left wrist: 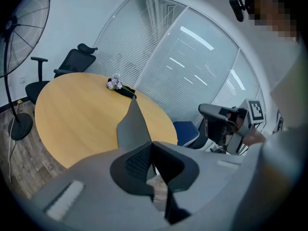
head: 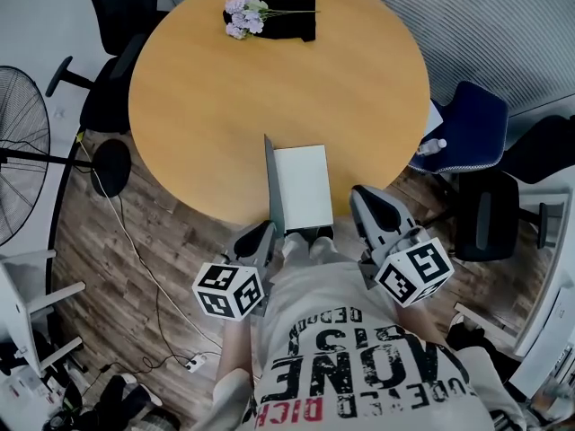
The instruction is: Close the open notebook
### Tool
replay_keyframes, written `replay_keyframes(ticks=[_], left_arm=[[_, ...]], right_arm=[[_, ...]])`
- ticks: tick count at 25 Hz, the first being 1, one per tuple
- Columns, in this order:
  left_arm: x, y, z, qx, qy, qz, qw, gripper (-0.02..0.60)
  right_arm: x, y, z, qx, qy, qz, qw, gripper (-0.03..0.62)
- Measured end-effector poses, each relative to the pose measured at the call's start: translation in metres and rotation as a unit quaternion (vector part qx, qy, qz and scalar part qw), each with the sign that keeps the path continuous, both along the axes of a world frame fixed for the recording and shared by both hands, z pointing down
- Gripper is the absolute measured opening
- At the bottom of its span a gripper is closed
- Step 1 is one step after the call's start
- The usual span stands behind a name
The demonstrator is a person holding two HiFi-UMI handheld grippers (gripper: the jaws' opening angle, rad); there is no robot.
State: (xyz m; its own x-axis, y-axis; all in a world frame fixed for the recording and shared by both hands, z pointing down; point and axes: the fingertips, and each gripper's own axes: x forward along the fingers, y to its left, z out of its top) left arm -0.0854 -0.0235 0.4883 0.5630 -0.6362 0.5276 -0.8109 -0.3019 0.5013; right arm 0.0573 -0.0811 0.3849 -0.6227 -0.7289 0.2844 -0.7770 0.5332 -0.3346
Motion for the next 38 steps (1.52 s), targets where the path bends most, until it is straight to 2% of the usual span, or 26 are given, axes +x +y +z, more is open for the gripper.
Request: replay_keyframes(ticks=[15, 30, 38], left_arm=[[0.031, -0.005, 0.001, 0.006, -0.03, -0.018, 0.9994, 0.017], [0.053, -0.004, 0.009, 0.002, -0.04, -0.028, 0.9988, 0.017], [0.071, -0.007, 0.017, 0.001, -0.052, -0.017, 0.9985, 0.017]], right_arm=[[0.045, -0.001, -0.001, 0.011, -0.017, -0.007, 1.0, 0.012], [0.063, 0.001, 0.0, 0.012, -0.02, -0.023, 0.999, 0.012], [0.071, 0.003, 0.003, 0.01, -0.021, -0.024, 0.999, 0.012]])
